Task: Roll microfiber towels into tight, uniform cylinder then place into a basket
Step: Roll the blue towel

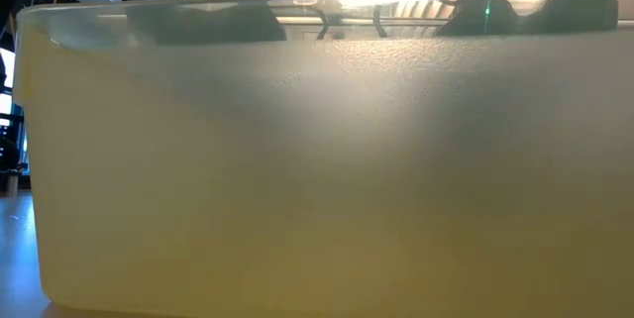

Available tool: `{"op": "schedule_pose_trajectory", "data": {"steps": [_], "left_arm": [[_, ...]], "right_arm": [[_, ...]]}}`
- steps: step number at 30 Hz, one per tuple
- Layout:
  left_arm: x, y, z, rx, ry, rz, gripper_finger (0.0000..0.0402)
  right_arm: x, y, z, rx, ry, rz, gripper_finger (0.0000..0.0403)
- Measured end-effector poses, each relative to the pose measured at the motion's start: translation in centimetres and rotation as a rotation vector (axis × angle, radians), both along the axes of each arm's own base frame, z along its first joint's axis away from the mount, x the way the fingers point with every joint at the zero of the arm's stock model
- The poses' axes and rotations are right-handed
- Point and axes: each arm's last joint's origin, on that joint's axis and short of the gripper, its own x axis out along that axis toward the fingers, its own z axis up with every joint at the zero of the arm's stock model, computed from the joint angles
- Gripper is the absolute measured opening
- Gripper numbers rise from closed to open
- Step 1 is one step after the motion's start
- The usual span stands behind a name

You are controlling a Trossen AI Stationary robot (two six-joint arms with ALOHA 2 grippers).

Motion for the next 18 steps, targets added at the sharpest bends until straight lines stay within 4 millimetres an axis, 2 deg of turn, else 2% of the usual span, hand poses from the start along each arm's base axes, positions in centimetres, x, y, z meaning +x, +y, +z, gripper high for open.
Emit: {"op": "schedule_pose_trajectory", "data": {"steps": [4, 11, 14, 18], "left_arm": [[0.44, -0.11, -0.36, 0.077, -0.008, -0.044, 0.0147], [0.43, -0.33, -0.45, 0.045, 0.002, -0.077, 0.0146], [0.41, -0.36, -0.48, 0.021, -0.003, -0.067, 0.0135], [0.36, -0.40, -0.54, -0.007, -0.007, -0.057, 0.0100]], "right_arm": [[0.00, 0.01, 0.00, 0.000, 0.000, 0.000, 0.0190], [0.00, 0.03, -0.01, 0.039, -0.012, -0.024, 0.0188], [-0.03, 0.04, -0.04, 0.066, -0.015, -0.042, 0.0170], [-0.09, 0.05, -0.12, 0.101, -0.015, -0.067, 0.0119]]}}
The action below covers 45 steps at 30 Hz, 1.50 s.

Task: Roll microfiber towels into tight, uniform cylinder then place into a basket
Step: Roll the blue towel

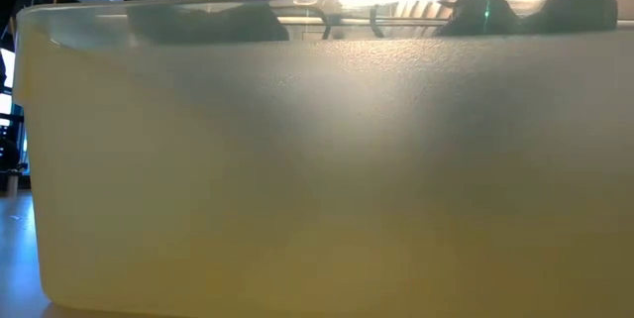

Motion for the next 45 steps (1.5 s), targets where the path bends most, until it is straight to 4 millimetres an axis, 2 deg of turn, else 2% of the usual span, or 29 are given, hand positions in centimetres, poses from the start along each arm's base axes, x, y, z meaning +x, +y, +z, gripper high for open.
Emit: {"op": "schedule_pose_trajectory", "data": {"steps": [6, 8, 10, 17, 21, 24, 33, 45], "left_arm": [[-0.1, -0.1, -0.1, -0.119, -0.035, 0.101, 0.0035], [-0.1, -0.1, -0.2, -0.167, -0.056, 0.162, 0.0015], [-0.1, -0.1, -0.2, -0.214, -0.084, 0.225, 0.0005], [-0.1, 0.0, 0.9, -0.371, -0.167, 0.352, 0.0010], [-0.4, 0.4, 1.8, -0.564, -0.179, 0.383, 0.0005], [-0.6, 1.1, 2.1, -0.658, -0.191, 0.469, 0.0004], [-1.0, 1.9, 2.0, -0.764, -0.206, 0.673, 0.0005], [-1.1, 1.9, 2.0, -0.838, -0.227, 0.794, 0.0006]], "right_arm": [[-0.1, 0.0, -0.1, 0.066, -0.006, -0.058, 0.0024], [-0.1, 0.0, -0.1, 0.080, -0.009, -0.072, 0.0007], [-0.1, 0.0, -0.1, 0.081, -0.009, -0.073, 0.0010], [-0.1, -0.3, -0.1, 0.216, -0.051, -0.184, 0.0003], [0.0, -0.7, -0.1, 0.318, -0.074, -0.236, 0.0001], [0.1, -1.0, 0.0, 0.395, -0.099, -0.287, 0.0001], [1.5, -2.1, 1.2, 0.609, -0.185, -0.362, 0.0001], [2.8, -4.2, 2.4, 0.683, -0.064, -0.571, 0.0000]]}}
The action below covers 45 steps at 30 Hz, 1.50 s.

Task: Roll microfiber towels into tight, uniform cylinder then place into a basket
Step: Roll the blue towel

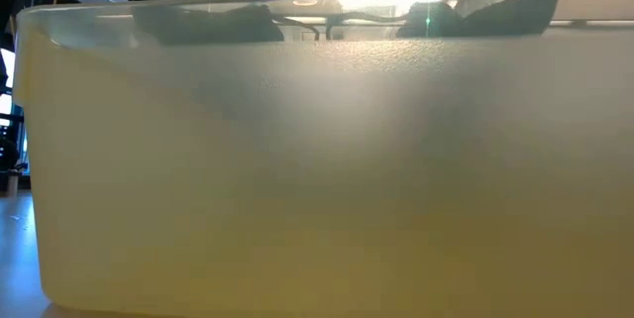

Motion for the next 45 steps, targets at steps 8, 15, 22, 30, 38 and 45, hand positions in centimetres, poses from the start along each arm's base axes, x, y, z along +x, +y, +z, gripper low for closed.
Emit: {"op": "schedule_pose_trajectory", "data": {"steps": [8, 15, 22, 30, 38, 45], "left_arm": [[-0.1, 0.4, 0.0, -0.078, -0.012, 0.121, 0.0006], [-0.2, 1.0, 0.0, -0.139, -0.025, 0.225, 0.0006], [-0.2, 1.1, 0.4, -0.140, -0.031, 0.227, 0.0006], [-1.2, 1.5, 1.8, -0.023, 0.005, 0.325, 0.0006], [-1.5, 1.8, 1.3, -0.044, 0.028, 0.412, 0.0006], [-1.7, 2.9, 1.3, -0.116, 0.004, 0.534, 0.0006]], "right_arm": [[-0.2, -0.4, -0.1, 0.050, 0.024, -0.073, 0.0000], [-0.1, -0.4, -0.8, 0.060, 0.046, -0.088, 0.0000], [0.0, -0.4, -1.2, 0.036, 0.055, -0.106, 0.0000], [0.2, -0.5, -1.2, 0.016, 0.031, -0.120, 0.0000], [0.4, -0.5, -1.0, 0.016, -0.006, -0.118, 0.0000], [0.5, -0.6, -0.9, 0.008, -0.021, -0.124, 0.0000]]}}
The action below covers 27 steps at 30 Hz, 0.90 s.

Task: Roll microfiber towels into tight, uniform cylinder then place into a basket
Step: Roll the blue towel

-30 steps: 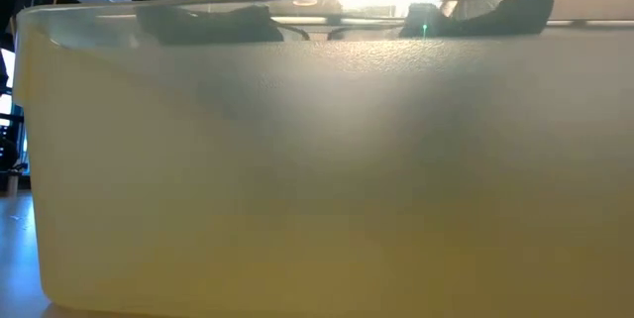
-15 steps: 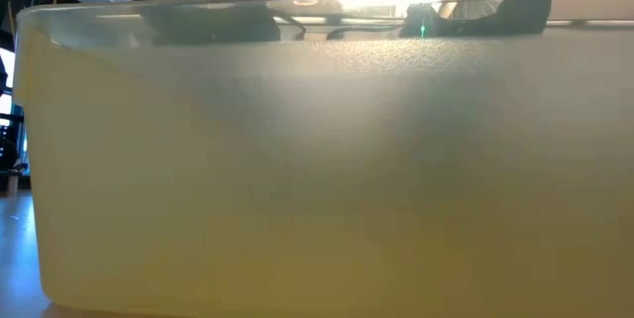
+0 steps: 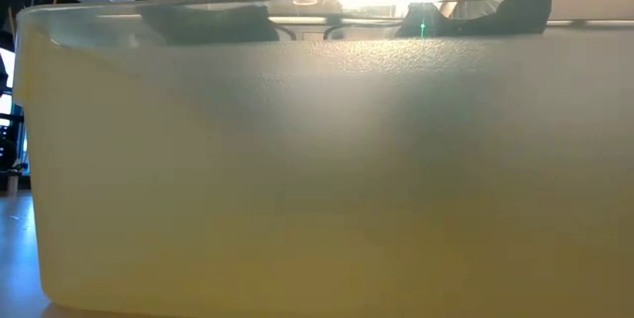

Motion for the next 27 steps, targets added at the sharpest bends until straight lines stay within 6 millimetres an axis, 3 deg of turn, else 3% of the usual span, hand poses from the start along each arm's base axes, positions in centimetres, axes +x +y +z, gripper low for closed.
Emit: {"op": "schedule_pose_trajectory", "data": {"steps": [7, 11, 27], "left_arm": [[0.3, -1.5, -0.1, -0.154, -0.035, -0.108, 0.0006], [0.6, -3.0, -0.1, -0.151, -0.033, -0.131, 0.0006], [0.6, -3.0, -0.1, -0.061, -0.043, 0.098, 0.0006]], "right_arm": [[0.0, 0.2, -0.1, 0.083, -0.005, 0.014, 0.0000], [0.0, 0.4, -0.1, 0.120, -0.010, 0.036, 0.0000], [0.1, -0.9, 0.2, 0.034, -0.052, -0.085, 0.0000]]}}
